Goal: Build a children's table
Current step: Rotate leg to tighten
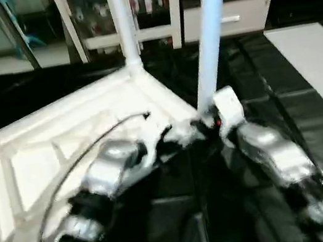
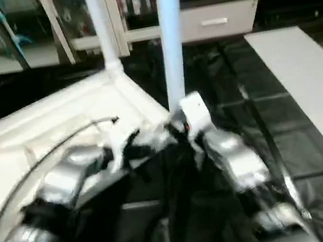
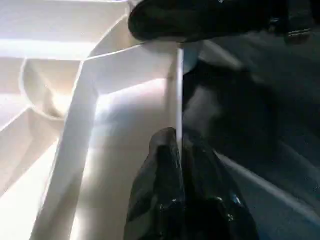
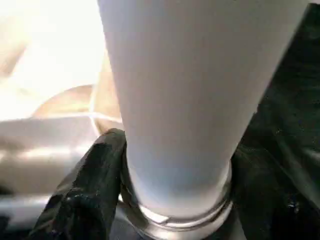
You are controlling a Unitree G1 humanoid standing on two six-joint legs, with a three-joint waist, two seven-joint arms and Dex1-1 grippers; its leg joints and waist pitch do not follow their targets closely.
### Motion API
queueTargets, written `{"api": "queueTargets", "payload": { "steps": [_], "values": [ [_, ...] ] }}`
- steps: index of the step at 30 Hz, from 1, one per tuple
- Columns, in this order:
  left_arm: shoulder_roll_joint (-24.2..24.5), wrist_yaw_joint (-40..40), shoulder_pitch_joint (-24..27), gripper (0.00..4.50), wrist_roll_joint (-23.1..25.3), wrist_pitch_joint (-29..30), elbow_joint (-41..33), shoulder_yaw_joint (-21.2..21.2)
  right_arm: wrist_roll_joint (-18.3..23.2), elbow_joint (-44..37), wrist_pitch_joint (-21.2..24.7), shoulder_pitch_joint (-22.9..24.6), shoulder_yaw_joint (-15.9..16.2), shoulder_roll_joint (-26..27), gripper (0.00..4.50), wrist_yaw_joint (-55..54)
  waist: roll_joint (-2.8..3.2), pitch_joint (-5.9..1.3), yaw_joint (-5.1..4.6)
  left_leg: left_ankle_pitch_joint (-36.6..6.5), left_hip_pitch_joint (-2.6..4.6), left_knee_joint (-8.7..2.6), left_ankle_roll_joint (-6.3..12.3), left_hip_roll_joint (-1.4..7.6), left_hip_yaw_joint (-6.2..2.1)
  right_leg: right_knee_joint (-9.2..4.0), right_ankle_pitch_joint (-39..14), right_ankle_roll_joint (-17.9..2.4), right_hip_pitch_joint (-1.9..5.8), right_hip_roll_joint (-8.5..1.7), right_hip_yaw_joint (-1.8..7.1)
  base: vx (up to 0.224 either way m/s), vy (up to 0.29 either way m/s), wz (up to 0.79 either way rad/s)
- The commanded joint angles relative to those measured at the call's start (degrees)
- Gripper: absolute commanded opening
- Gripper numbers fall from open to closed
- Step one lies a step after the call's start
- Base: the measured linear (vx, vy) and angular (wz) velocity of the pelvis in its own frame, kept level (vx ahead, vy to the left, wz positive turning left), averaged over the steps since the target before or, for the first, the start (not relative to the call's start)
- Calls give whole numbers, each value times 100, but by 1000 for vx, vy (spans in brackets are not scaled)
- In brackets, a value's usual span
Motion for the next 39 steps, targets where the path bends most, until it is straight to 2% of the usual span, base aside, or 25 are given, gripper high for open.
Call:
{"api": "queueTargets", "payload": {
  "steps": [1,3,6,7,9,10,13,15,16,18,19,21,22,24,25,26,27,28,30,31,32,33,36,37,39],
  "values": [
    [-209,918,-200,0,200,-57,417,193,15,649,-4,-151,-90,321,267,-638,-64,-386,18,-891,61,-413,145,198,-130,-457,-1057,-1496,255,-360,177,0,0,0],
    [-408,1356,-317,0,292,-234,665,259,11,1073,-140,-383,-183,610,267,-1066,-60,-383,47,-881,44,-423,151,208,-136,-455,-1054,-1446,274,-374,179,0,0,0],
    [-493,1458,-353,0,310,-280,733,292,17,1242,-231,-473,-211,751,267,-1202,-60,-398,74,-743,41,-425,230,215,-130,-417,-648,-1467,287,-369,171,0,0,0],
    [-594,1476,-412,0,345,-361,872,318,104,1506,-511,-616,-427,1008,267,-1269,-150,-400,62,-771,35,-419,271,211,-115,-428,-680,-1467,286,-370,173,0,0,0],
    [-570,1405,-395,0,364,-377,853,298,208,1484,-646,-640,-516,1090,267,-1121,-87,-381,93,-851,45,-428,273,214,-124,-445,-922,-1436,272,-395,172,0,0,0],
    [-519,1331,-375,0,359,-396,844,268,254,1363,-765,-632,-511,1096,267,-920,-89,-374,96,-934,50,-441,254,228,-131,-451,-1026,-1401,267,-393,172,0,0,0],
    [-417,1167,-343,0,351,-579,858,212,351,1140,-962,-610,-540,1074,337,-562,-82,-381,101,-952,45,-447,253,223,-129,-443,-938,-1378,276,-383,172,0,0,0],
    [-402,1135,-341,0,351,-645,873,204,372,1112,-998,-609,-561,1070,338,-510,-89,-389,87,-914,16,-445,319,223,-138,-421,-809,-1400,303,-397,174,0,0,0],
    [-285,935,-272,0,365,-771,809,129,526,836,-941,-490,-592,964,354,-206,-53,-386,48,-885,8,-452,352,224,-149,-428,-766,-1415,309,-394,157,0,0,0],
    [-238,858,-238,0,365,-779,768,107,576,704,-904,-427,-582,908,369,-73,-63,-394,49,-868,20,-442,380,230,-141,-425,-681,-1420,310,-390,165,0,0,0],
    [-76,524,-113,0,377,-798,584,16,679,252,-719,-195,-444,665,380,443,-63,-410,45,-709,3,-435,465,237,-145,-391,-402,-1507,327,-390,159,0,0,0],
    [17,311,-44,0,366,-753,444,-36,724,-24,-567,-60,-338,506,389,716,-49,-408,46,-607,-3,-431,539,241,-146,-373,-260,-1580,337,-391,160,0,0,0],
    [252,-239,97,0,273,-618,89,-129,909,-662,35,202,-111,71,406,1344,-55,-421,84,-428,-4,-421,617,249,-150,-331,30,-1616,381,-372,162,0,0,0],
    [350,-476,148,0,245,-614,-52,-185,927,-844,180,276,-28,-100,425,1541,-39,-414,90,-390,8,-424,668,268,-145,-327,161,-1672,343,-379,161,0,0,0],
    [500,-836,231,0,167,-581,-281,-260,860,-1071,228,391,138,-398,428,1886,-35,-401,82,-553,26,-427,637,264,-130,-355,-34,-1707,305,-379,159,0,0,0],
    [500,-836,231,0,167,-581,-281,-260,860,-1071,228,391,138,-398,428,1886,-47,-395,95,-655,42,-435,588,270,-129,-374,-201,-1699,310,-379,155,0,0,0],
    [618,-1095,298,0,92,-551,-460,-311,811,-1261,229,497,282,-659,428,2192,-43,-351,114,-992,58,-457,413,283,-121,-425,-790,-1625,272,-393,174,0,0,0],
    [855,-1584,409,0,-38,-556,-764,-427,830,-1655,237,714,522,-1181,428,2824,-49,-345,170,-1101,78,-486,306,314,-149,-437,-1074,-1503,297,-399,177,0,0,0],
    [1069,-2001,521,0,-146,-591,-1036,-525,865,-2094,279,949,672,-1631,428,3374,-24,-341,200,-1155,101,-487,264,323,-126,-437,-1029,-1458,244,-384,201,0,0,0],
    [1301,-2458,667,0,-321,-557,-1394,-601,942,-2604,329,1232,817,-2157,428,3963,-22,-345,228,-1138,101,-494,255,329,-138,-426,-961,-1452,257,-386,198,0,0,0],
    [1352,-2553,702,0,-360,-532,-1485,-612,968,-2724,363,1294,844,-2273,428,4079,-40,-345,301,-1055,102,-499,298,351,-143,-408,-773,-1402,281,-393,208,0,0,0],
    [1417,-2673,751,0,-413,-484,-1612,-624,1012,-2882,418,1373,878,-2425,428,4221,-53,-327,284,-1028,78,-503,324,332,-128,-400,-756,-1420,269,-390,213,0,0,0],
    [1673,-3106,895,0,-574,-270,-2041,-704,1043,-3266,469,1655,981,-2948,428,4730,-31,-305,319,-1247,114,-513,273,334,-123,-446,-1154,-1402,226,-398,215,0,0,0],
    [1776,-3248,941,0,-618,-148,-2210,-738,1070,-3388,513,1768,1018,-3142,428,4920,-25,-294,332,-1379,121,-538,186,347,-140,-475,-1480,-1313,224,-409,224,0,0,0],
    [1821,-3291,957,0,-646,-100,-2284,-751,1087,-3437,513,1828,1054,-3245,428,4996,-29,-288,325,-1411,120,-542,160,335,-141,-473,-1526,-1312,218,-398,220,0,0,0]
  ]
}}
